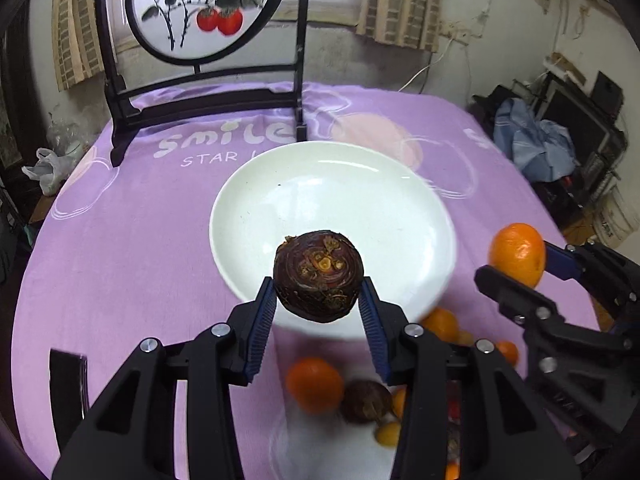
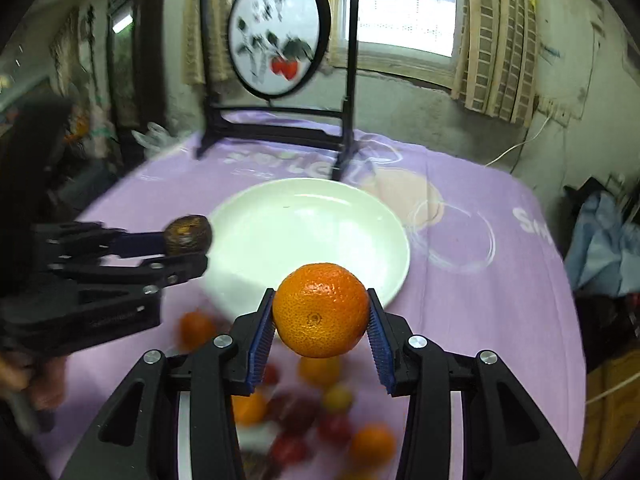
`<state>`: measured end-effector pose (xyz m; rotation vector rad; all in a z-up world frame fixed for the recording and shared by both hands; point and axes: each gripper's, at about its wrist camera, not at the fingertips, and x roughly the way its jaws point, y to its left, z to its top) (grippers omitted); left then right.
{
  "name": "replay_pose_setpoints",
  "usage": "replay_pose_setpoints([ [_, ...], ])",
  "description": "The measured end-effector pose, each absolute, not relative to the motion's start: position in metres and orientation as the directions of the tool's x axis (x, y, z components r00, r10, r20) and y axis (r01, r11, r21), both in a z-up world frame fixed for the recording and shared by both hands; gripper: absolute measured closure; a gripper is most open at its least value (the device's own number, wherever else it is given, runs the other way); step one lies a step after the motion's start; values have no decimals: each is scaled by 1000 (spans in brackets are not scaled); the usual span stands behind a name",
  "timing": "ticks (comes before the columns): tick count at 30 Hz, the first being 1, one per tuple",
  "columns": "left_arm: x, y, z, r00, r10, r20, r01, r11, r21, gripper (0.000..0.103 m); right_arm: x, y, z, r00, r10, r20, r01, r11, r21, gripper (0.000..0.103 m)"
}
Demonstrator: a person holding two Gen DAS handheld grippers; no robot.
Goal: Organize fruits
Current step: 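Grasp dark brown fruit with left tool while right tool grasps orange, place both on plate, then withdraw both tools from the plate back toward the fruit pile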
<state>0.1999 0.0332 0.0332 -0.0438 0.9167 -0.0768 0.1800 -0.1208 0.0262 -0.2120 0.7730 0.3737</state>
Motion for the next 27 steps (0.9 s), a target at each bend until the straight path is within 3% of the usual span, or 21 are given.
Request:
replay_pose_setpoints([
  [8,260,45,-25,508,-70,-858,-12,996,-88,60,238,-103,-28,527,207,-824,-398,917,-24,58],
  [9,264,47,-27,504,-78,-860,-18,995,-100,57,242,-101,-31,518,189,-834,-396,918,-37,57],
  [11,265,51,-23,515,-99,-851,-32,990,-135,29,240,-105,-30,539,188,-821,-387,921,-43,45],
  [13,256,52,-13,539,-126,-833,-39,984,-174,21,228,-112,-20,551,217,-806,-393,919,-21,44],
  [17,221,50,10,565,-115,-817,-7,989,-145,13,190,-139,2,584,251,-772,-382,924,11,43],
  [20,186,50,20,598,-85,-797,-5,994,-110,9,161,-157,8,602,258,-756,-388,922,6,34],
  [27,103,55,5,603,-60,-795,-39,994,-105,7,87,-203,-19,581,203,-789,-347,938,-14,31],
])
